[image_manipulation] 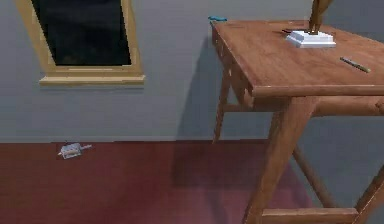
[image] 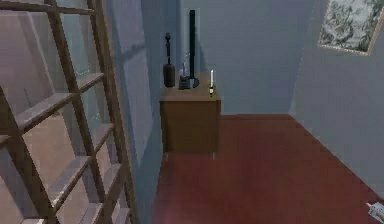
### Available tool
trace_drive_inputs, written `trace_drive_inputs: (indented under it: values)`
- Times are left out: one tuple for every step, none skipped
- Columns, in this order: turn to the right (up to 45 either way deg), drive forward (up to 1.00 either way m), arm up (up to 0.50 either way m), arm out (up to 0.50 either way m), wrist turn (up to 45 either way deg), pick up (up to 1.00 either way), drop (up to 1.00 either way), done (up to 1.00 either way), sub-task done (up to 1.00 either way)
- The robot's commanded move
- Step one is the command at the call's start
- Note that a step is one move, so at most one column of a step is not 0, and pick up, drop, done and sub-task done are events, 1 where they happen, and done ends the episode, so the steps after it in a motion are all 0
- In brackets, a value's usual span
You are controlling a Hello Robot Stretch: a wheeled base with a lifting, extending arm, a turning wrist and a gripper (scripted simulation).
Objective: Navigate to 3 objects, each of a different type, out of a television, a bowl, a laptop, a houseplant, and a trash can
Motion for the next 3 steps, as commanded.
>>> trace_drive_inputs:
  values:
    - [0.0, 1.0, 0.0, 0.0, 0.0, 0.0, 0.0, 0.0, 0.0]
    - [15.0, 0.0, 0.0, 0.0, 0.0, 0.0, 0.0, 0.0, 0.0]
    - [0.0, 0.05, 0.0, 0.0, 0.0, 0.0, 0.0, 0.0, 0.0]
